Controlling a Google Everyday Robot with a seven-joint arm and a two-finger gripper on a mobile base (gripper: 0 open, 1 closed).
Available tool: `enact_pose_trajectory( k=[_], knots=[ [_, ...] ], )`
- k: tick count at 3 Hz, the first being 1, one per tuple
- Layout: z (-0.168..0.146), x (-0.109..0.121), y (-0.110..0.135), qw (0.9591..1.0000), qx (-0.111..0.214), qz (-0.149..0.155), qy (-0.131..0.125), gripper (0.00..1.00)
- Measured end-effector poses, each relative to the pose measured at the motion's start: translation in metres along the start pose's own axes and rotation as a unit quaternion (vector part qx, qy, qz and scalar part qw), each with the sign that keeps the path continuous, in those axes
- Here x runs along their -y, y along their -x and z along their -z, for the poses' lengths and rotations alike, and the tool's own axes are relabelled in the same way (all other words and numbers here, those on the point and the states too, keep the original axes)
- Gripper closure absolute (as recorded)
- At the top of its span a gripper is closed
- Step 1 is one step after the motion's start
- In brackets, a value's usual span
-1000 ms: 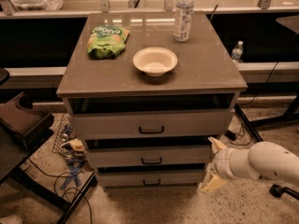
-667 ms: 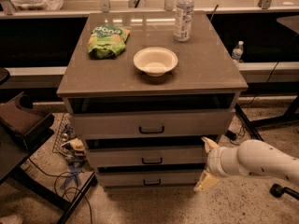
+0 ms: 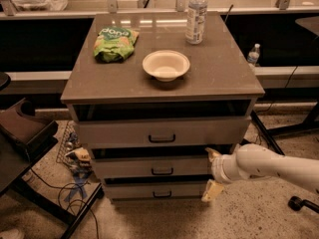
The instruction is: Open middle drawer
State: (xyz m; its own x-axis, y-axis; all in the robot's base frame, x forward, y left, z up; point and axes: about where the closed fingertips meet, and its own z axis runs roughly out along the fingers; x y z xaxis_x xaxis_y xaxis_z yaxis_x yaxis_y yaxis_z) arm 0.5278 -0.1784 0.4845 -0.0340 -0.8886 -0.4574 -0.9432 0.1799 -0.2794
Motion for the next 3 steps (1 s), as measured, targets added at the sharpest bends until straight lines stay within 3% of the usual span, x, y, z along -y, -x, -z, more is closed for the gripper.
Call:
enact_pose_trajectory(
  k=[3],
  knots=[
    [-0.062, 0.028, -0.009, 0.9993, 0.011, 0.029, 0.021, 0.0]
  ],
)
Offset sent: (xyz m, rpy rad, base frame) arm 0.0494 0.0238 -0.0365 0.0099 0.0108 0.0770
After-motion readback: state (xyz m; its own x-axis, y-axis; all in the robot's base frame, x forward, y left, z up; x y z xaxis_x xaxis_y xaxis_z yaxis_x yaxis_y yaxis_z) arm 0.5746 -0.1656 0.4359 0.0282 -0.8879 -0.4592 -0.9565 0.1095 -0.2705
